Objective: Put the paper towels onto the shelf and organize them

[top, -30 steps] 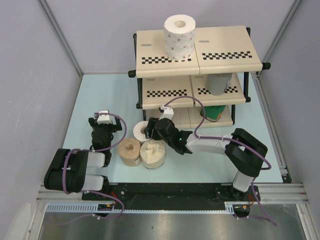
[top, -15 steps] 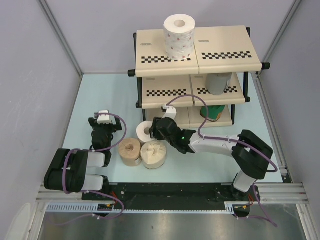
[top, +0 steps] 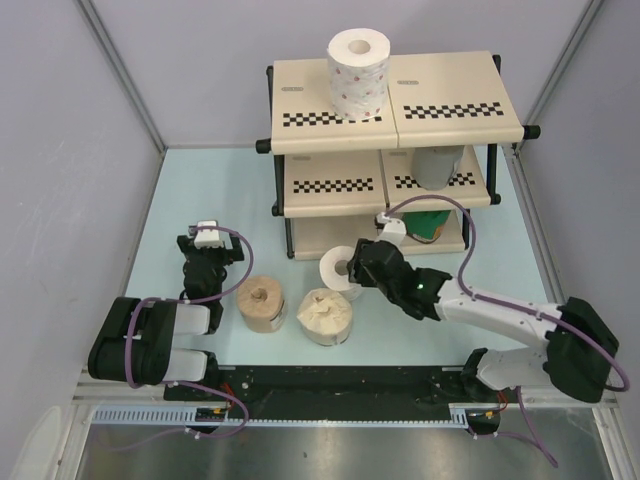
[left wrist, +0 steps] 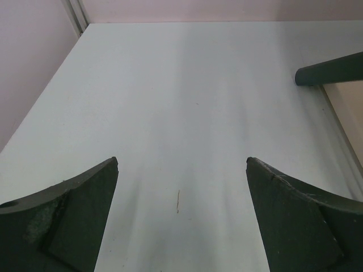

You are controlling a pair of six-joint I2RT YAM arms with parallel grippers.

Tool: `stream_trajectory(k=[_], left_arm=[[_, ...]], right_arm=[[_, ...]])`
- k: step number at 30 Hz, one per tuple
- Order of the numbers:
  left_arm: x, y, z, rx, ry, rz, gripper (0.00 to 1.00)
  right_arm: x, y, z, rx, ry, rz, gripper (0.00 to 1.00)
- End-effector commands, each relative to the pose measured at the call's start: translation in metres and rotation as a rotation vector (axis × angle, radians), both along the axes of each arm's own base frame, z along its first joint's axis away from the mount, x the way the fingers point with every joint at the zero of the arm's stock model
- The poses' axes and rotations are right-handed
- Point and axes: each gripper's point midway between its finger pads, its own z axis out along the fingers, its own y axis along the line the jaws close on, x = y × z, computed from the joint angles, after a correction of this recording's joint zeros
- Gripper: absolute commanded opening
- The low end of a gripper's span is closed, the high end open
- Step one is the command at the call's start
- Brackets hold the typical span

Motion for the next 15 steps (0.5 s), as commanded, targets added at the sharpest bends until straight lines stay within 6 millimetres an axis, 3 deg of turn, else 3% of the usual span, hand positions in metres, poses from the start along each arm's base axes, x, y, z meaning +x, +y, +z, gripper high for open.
stream_trajectory(k=[1,4,10,15], left_arm=[[0.005,-0.003,0.019,-0.013,-0.066,-0.017,1.0],[0.005,-0.003,0.019,-0.013,-0.066,-0.017,1.0],[0.005,-0.002,0.019,-0.013,-0.066,-0.015,1.0],[0.005,-0.003,0.019,-0.013,-0.065,-0.017,1.0]], right_arm=[[-0.001,-0.036,0.031,0.04,-0.058,-0.091,0.48],[-0.008,-0.058,0.032,0.016,-0.058,-0.113,0.48],[-0.021,-0.092,0.057,-0.032,-0.124,-0.107,0.47],[-0.036,-0.115,0.098,0.03,-0.203,-0.102,0.44]])
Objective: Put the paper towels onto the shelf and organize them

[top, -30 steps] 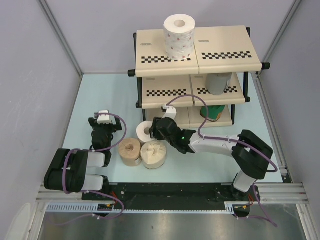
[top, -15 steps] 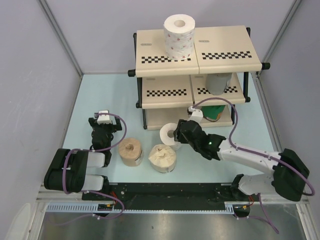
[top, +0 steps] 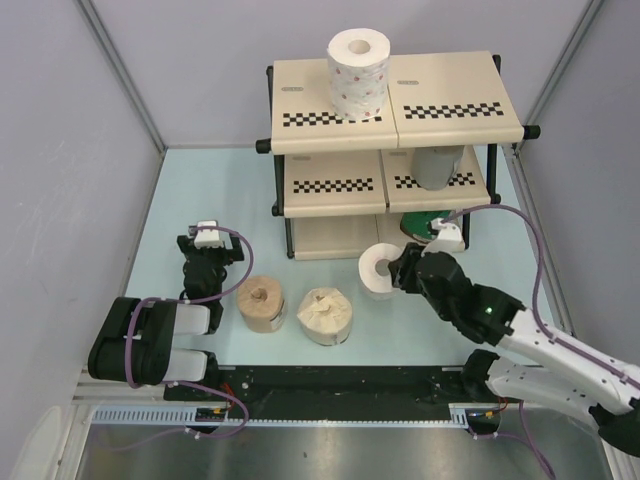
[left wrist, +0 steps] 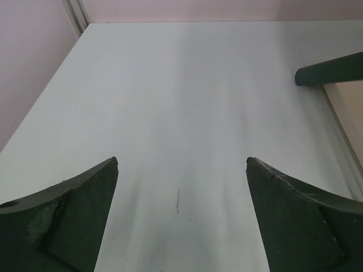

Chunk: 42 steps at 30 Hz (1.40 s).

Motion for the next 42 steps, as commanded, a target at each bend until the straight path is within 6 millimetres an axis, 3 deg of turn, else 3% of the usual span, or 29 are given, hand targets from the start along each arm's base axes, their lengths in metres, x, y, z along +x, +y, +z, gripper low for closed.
stream_trajectory(k=[1,8,12,20,27,33,39,42], left_arm=[[0.005,-0.003,0.019,-0.013,-0.065,-0.017,1.0],[0.005,-0.002,0.018,-0.012,-0.063,-0.015,1.0],[0.005,-0.003,0.019,-0.013,-0.066,-0.017,1.0],[0.005,-0.003,0.018,-0.012,-0.063,-0.017,1.0],[0.005,-0.003,0.019,-0.013,-0.065,-0.017,1.0],[0.005,-0.002,0.018,-0.012,-0.063,-0.015,1.0],[0.005,-0.003,0.019,-0.013,-0.065,-0.017,1.0],[0.005,-0.003,0.019,-0.013,-0.066,-0.017,1.0]], right_arm=[[-0.007,-0.025,0.047,0.035,-0.106,-0.028,0.44],[-0.019,-0.036,0.117,0.052,-0.246,0.06,0.44],[-0.023,-0.048,0.174,0.108,-0.361,0.051,0.45],[-0.025,-0.06,0.262,0.146,-0.559,0.051,0.45],[-0.038,-0.086,0.347,0.232,-0.76,0.008,0.47],[-0.042,-0.096,0.394,0.23,-0.855,-0.02,0.47],[-0.028,-0.096,0.419,0.202,-0.89,-0.093,0.47],[-0.016,-0.094,0.422,0.149,-0.89,-0.142,0.46]])
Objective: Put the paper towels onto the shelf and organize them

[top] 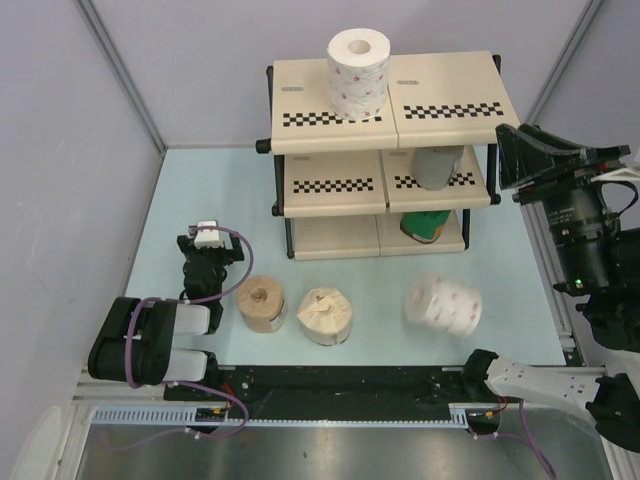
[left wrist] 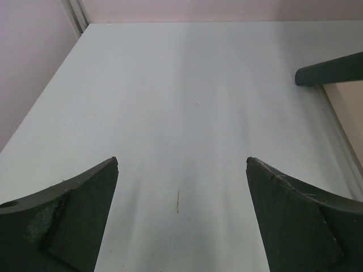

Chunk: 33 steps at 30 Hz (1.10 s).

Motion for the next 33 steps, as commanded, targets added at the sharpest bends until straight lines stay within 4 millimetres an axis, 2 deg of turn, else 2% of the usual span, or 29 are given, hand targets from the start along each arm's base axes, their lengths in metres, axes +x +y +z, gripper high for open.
stream_trajectory(k=[1,4,5,7,8,10,11,14,18,20,24,33], left_arm=[[0.005,-0.002,0.019,-0.013,-0.066,-0.015,1.0],[0.005,-0.003,0.019,-0.013,-0.065,-0.017,1.0],[0.005,-0.003,0.018,-0.012,-0.063,-0.017,1.0],[0.005,-0.002,0.019,-0.013,-0.065,-0.015,1.0],[0.005,-0.003,0.019,-0.011,-0.065,-0.017,1.0],[0.005,-0.003,0.019,-0.011,-0.066,-0.017,1.0],[0.005,-0.003,0.019,-0.013,-0.065,-0.017,1.0],[0.005,-0.003,0.019,-0.013,-0.065,-0.017,1.0],[0.005,-0.003,0.019,-0.011,-0.065,-0.017,1.0],[0.005,-0.003,0.018,-0.011,-0.063,-0.017,1.0],[0.005,-0.002,0.018,-0.012,-0.063,-0.015,1.0],[0.005,-0.003,0.019,-0.013,-0.065,-0.017,1.0]], right_arm=[[0.02,0.0,0.008,-0.042,-0.005,-0.12,0.46],[0.034,0.013,-0.024,-0.09,0.068,-0.138,0.46],[0.037,0.016,-0.047,-0.119,0.101,-0.138,0.46],[0.036,0.012,-0.066,-0.108,0.134,-0.139,0.46],[0.04,0.018,-0.089,-0.12,0.187,-0.129,0.47],[0.036,0.012,-0.106,-0.098,0.235,-0.126,0.47],[0.036,0.014,-0.121,-0.088,0.283,-0.114,0.47],[0.032,0.026,-0.165,-0.141,0.396,-0.052,0.49],[0.025,0.047,-0.228,-0.157,0.584,0.029,0.57],[0.02,0.048,-0.256,-0.179,0.666,0.032,0.61],[0.014,0.047,-0.297,-0.184,0.789,0.017,0.68],[-0.011,0.044,-0.39,-0.247,1.092,-0.001,0.72]])
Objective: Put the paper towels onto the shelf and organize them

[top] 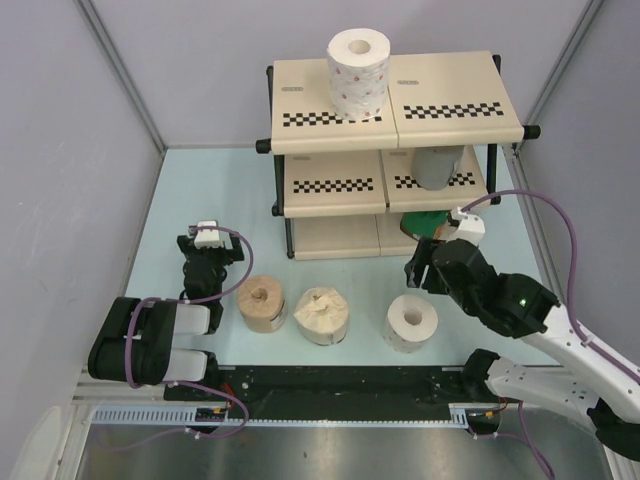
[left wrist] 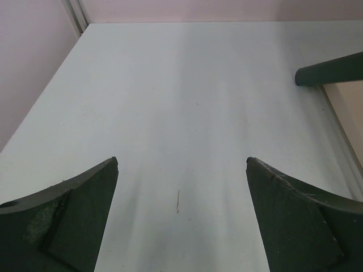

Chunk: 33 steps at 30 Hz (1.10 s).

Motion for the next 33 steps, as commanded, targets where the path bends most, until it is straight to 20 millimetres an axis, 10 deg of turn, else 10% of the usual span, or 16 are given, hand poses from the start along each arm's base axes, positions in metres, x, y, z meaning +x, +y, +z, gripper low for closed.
stream_trajectory(k=[1,13,33], left_arm=[[0.005,-0.003,0.019,-0.011,-0.065,-0.017,1.0],[0.005,-0.003,0.019,-0.013,-0.065,-0.017,1.0],[0.005,-0.003,0.019,-0.011,-0.065,-0.017,1.0]], right_arm=[[-0.018,-0.004,-0.042,0.0,0.172,-0.033,0.73],[-0.044,-0.023,-0.103,-0.056,0.33,-0.076,0.76],[-0.058,-0.041,-0.123,-0.046,0.398,-0.25,0.7]])
